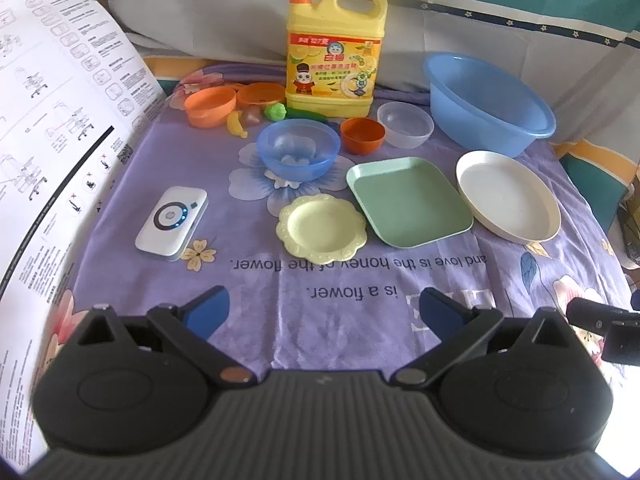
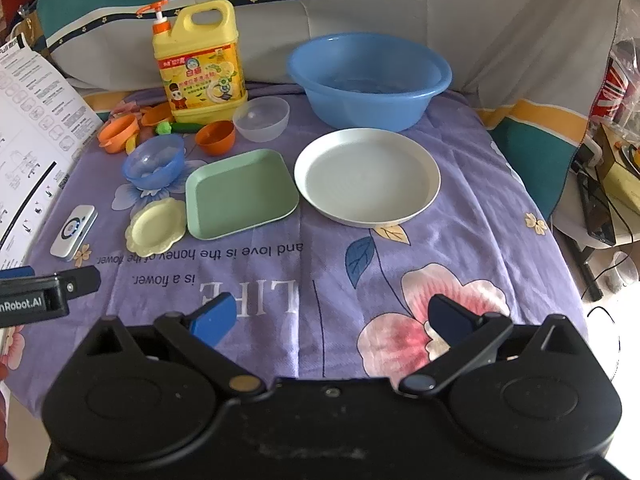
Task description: Organize plates and bowls
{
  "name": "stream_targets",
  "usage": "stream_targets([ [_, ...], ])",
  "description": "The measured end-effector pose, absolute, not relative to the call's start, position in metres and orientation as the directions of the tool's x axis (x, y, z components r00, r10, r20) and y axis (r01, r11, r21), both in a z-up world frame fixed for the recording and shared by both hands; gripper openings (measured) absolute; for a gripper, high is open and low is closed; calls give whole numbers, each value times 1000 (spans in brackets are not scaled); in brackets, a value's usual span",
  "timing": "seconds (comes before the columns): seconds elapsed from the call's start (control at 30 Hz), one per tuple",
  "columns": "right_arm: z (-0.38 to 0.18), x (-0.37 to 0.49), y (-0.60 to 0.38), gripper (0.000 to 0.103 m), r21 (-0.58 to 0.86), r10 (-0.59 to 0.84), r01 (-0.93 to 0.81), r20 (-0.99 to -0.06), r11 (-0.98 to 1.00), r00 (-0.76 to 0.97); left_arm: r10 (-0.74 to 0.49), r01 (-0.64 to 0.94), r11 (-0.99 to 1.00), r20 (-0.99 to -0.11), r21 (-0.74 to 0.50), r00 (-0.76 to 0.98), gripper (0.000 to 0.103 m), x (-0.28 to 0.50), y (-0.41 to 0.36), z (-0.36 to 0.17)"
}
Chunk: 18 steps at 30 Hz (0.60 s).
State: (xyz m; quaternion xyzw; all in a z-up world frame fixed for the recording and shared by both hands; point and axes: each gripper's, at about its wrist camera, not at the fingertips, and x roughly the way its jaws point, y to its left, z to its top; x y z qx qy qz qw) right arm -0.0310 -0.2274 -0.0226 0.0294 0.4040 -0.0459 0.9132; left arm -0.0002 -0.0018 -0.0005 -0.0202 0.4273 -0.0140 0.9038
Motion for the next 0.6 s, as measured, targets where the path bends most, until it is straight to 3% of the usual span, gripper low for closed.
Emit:
stream_targets([
  [0.6,-23,-29,-226,103,16,-55,101,-747,995,663,-36,1,999,-775,-46,631,103,-1,1,-1],
])
